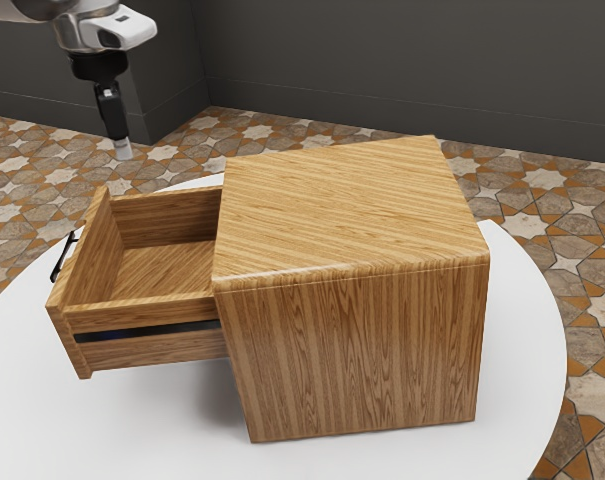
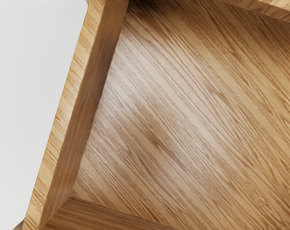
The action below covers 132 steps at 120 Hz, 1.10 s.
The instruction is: Push the drawer handle with one arm to close the drawer
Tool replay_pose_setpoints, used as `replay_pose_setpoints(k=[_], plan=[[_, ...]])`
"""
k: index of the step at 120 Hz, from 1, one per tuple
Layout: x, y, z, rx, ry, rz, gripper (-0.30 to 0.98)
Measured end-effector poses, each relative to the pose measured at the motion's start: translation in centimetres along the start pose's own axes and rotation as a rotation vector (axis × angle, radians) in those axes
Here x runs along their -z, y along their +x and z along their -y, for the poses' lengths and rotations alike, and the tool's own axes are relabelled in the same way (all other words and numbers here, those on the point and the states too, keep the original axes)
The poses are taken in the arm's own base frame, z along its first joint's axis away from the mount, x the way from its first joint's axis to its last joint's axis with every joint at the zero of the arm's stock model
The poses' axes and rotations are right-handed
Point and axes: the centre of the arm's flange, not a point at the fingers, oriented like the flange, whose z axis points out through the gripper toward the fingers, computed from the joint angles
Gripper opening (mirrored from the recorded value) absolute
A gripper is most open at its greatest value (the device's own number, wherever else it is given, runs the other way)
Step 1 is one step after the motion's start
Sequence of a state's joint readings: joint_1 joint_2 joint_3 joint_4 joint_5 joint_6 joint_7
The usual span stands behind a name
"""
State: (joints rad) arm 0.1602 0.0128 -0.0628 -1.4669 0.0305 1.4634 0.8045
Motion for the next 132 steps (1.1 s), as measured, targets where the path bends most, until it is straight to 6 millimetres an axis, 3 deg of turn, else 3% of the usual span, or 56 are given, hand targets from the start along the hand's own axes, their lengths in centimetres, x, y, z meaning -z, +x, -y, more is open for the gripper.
replay_pose_setpoints(k=[32,38,47,57,62,66,72,78,83,88,98,103,118,132], plan=[[0.1,0.8,-0.8,-0.048,0.001,0.0,0.69],[2.7,0.2,-1.7,-0.053,0.039,-0.031,0.68],[9.2,-2.5,-5.5,-0.067,0.125,-0.097,0.68],[14.7,-5.3,-12.8,-0.137,0.17,-0.126,0.68],[16.2,-6.8,-16.3,-0.168,0.169,-0.116,0.68],[16.4,-7.7,-17.6,-0.178,0.152,-0.091,0.68],[15.4,-8.8,-17.7,-0.167,0.097,-0.039,0.68],[13.1,-10.3,-16.1,-0.131,0.005,0.032,0.67],[10.3,-11.9,-13.8,-0.082,-0.089,0.108,0.57],[8.9,-13.1,-13.3,-0.061,-0.127,0.163,0.46],[3.4,-19.9,-13.4,-0.01,-0.186,0.179,0.24],[0.2,-21.9,-13.2,-0.016,-0.196,0.179,0.17],[-7.4,-22.4,-11.5,-0.104,-0.164,0.178,0.03],[-10.0,-21.2,-9.9,-0.209,-0.065,0.143,-0.03]])
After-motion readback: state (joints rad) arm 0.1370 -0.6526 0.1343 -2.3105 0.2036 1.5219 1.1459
